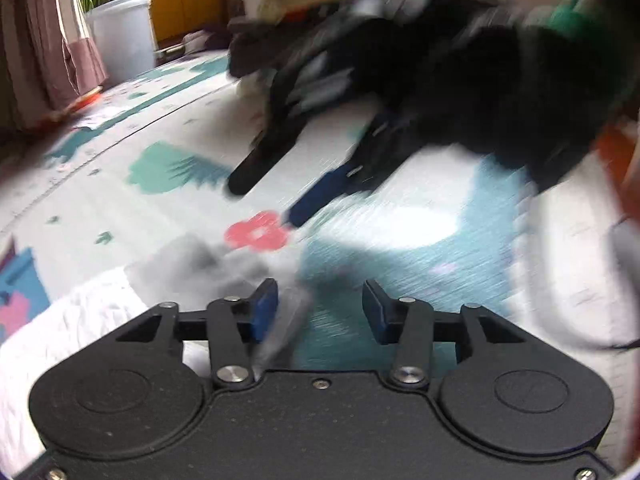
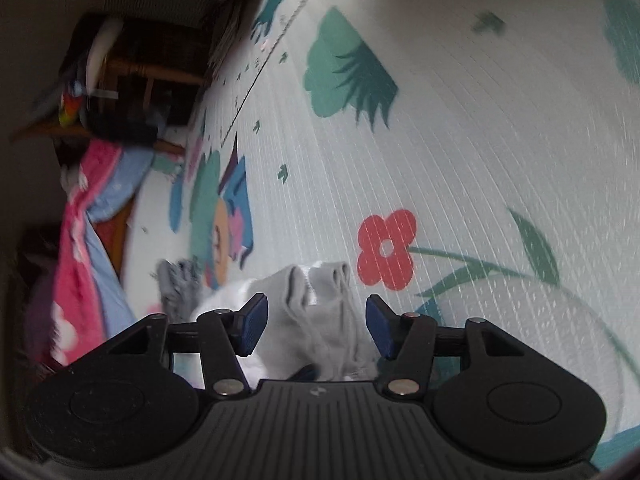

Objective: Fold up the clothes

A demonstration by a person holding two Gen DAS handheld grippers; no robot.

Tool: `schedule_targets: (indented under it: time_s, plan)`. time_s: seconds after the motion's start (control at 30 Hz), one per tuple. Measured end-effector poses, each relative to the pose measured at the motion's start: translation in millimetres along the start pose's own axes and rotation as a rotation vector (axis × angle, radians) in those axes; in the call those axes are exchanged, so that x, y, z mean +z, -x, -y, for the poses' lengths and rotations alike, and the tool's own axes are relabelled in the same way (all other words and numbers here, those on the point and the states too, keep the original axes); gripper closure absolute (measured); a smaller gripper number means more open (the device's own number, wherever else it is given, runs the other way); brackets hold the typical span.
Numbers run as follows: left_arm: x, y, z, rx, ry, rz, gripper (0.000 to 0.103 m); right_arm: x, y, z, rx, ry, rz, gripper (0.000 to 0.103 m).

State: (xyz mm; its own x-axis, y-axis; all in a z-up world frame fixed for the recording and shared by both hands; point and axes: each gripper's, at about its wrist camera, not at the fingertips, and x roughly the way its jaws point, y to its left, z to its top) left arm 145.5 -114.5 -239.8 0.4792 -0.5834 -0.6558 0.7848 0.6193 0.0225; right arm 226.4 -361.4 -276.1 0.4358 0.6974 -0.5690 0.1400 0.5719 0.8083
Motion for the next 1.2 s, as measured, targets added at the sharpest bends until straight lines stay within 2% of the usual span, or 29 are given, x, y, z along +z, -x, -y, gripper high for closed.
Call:
schedule_targets:
  time_s: [0.1,0.17,0.23,0.3,0.4,0.43,0.47,0.5,0.6,0.7,0.73,0.8,0.9,0.93,1.0,1.07,1.13,1.2]
  plan:
    - [-1,40,-12,-0.003,0.089,0.053,0.058,-2,-5,-25,-0.027,0.155,-0.016,0.048]
    - [-10,64,-26,0.073,0.151,0.084,0.058,-2,-15,-38,-0.044,0.213,-0.027,0.048]
    - [-22,85,-46,0.183,0.206,0.102,0.058,1,-27,-47,-0.069,0.247,-0.025,0.048]
    - [-39,97,-73,0.257,0.300,0.084,0.058,6,-41,-56,-0.105,0.298,-0.022,0.046]
    - [-66,96,-97,0.284,0.412,0.027,0.058,12,-55,-66,-0.121,0.364,-0.025,0.048]
    - [-72,94,-98,0.281,0.414,0.015,0.058,11,-58,-69,-0.122,0.394,-0.041,0.075]
    - [-76,91,-96,0.290,0.402,0.006,0.058,10,-62,-73,-0.122,0.428,-0.064,0.092]
    - [-77,89,-93,0.294,0.388,0.004,0.058,8,-62,-76,-0.117,0.452,-0.077,0.095]
    - [-73,86,-88,0.291,0.379,0.034,0.058,8,-37,-83,-0.021,0.424,-0.030,0.095]
    - [-74,73,-83,0.266,0.349,0.032,0.058,9,-11,-84,0.006,0.402,0.011,0.096]
    - [-76,65,-79,0.265,0.317,0.002,0.057,7,-9,-80,-0.032,0.397,0.003,0.095]
    - [-73,55,-71,0.282,0.267,-0.017,0.055,2,-16,-68,-0.191,0.414,-0.048,0.086]
    - [-69,65,-74,0.274,0.326,-0.006,0.054,-8,-5,-71,-0.307,0.477,0.013,0.077]
    - [-67,71,-76,0.269,0.341,0.010,0.054,-14,-3,-79,-0.307,0.532,0.027,0.072]
    - [-67,87,-78,0.269,0.368,0.047,0.054,-30,-1,-103,-0.276,0.674,0.046,0.072]
    - [-66,100,-83,0.276,0.388,0.076,0.054,-52,-14,-127,-0.245,0.849,0.020,0.067]
    - [-66,101,-94,0.276,0.372,0.091,0.054,-74,-34,-140,-0.232,1.000,-0.014,0.056]
    - [-68,98,-104,0.266,0.335,0.105,0.054,-93,-52,-148,-0.235,1.140,-0.039,0.055]
